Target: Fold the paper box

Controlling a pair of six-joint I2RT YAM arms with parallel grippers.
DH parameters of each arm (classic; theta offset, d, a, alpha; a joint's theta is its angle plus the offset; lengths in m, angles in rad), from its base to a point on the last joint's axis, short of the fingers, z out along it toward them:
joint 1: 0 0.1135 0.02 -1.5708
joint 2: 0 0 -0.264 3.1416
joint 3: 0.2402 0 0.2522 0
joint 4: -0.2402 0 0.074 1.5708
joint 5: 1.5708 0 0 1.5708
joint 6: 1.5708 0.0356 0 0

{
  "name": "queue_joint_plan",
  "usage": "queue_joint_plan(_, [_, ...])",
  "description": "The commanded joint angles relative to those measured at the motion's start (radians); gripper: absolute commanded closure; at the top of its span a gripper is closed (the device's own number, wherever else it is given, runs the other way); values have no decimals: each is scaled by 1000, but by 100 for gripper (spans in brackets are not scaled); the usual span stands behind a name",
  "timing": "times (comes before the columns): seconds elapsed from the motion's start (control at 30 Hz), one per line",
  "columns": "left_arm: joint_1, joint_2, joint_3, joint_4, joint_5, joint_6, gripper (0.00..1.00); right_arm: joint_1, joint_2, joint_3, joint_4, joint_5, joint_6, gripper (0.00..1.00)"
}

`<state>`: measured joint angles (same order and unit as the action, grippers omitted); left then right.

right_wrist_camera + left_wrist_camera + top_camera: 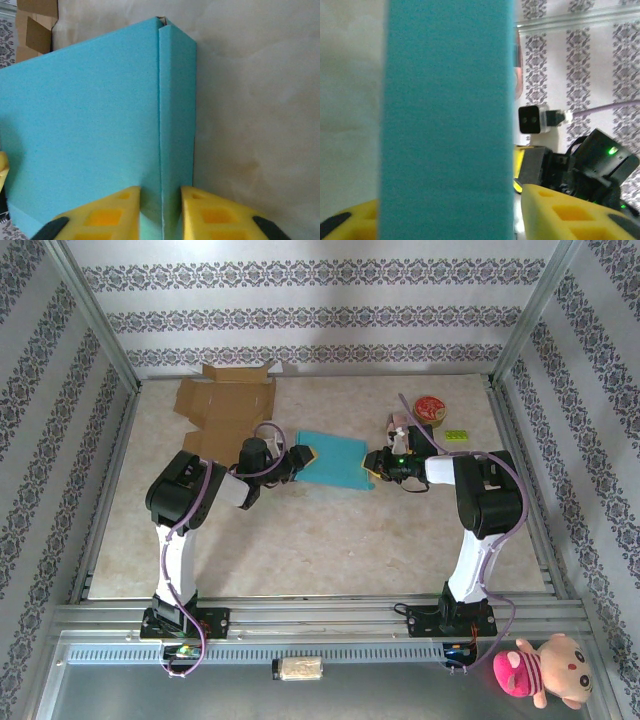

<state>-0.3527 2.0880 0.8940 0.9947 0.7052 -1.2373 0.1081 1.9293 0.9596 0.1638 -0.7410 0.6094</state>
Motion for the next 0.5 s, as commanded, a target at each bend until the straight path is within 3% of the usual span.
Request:
queue_joint_plan(0.0, [-5,-19,17,91,-7,-28,61,2,-29,-24,-65,54,6,69])
queue_joint_plan(0.23, [-5,-84,19,45,-16,-30,71,22,-271,-63,-123,123,-4,46])
queue_joint_plan(0.4, [-6,-155,21,16,-29,-26,71,136,-561,-111,-139,362,-192,31])
queue_joint_plan(0.47, [-6,-175,30,-1,-29,-25,71,236,-660,-139,-106,480,-346,16])
